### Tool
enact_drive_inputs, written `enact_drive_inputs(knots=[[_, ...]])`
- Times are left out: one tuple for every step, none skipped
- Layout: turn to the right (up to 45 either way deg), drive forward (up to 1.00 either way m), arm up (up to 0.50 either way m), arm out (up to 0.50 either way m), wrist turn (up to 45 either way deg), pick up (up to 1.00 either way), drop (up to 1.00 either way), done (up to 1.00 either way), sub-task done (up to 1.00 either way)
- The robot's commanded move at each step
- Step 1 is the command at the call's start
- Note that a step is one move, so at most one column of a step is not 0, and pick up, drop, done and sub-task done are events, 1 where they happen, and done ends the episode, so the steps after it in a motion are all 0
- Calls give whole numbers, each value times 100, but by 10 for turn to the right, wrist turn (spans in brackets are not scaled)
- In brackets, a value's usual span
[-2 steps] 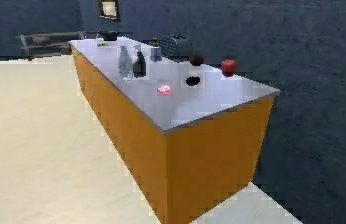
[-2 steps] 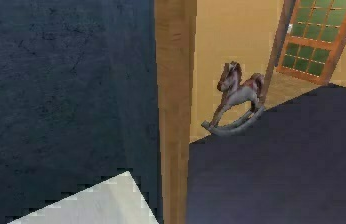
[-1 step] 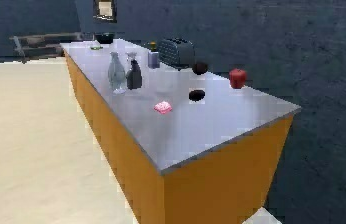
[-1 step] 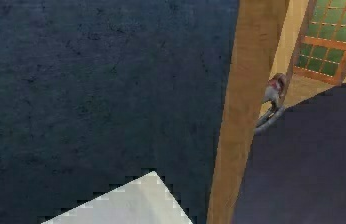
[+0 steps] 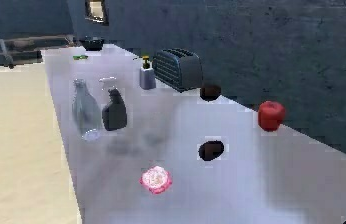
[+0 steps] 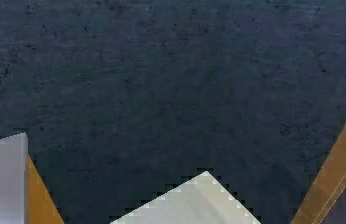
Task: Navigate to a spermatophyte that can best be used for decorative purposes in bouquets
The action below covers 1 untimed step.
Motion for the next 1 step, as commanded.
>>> enact_drive_inputs(knots=[[0,0,0,0,0,0,0,100,0]])
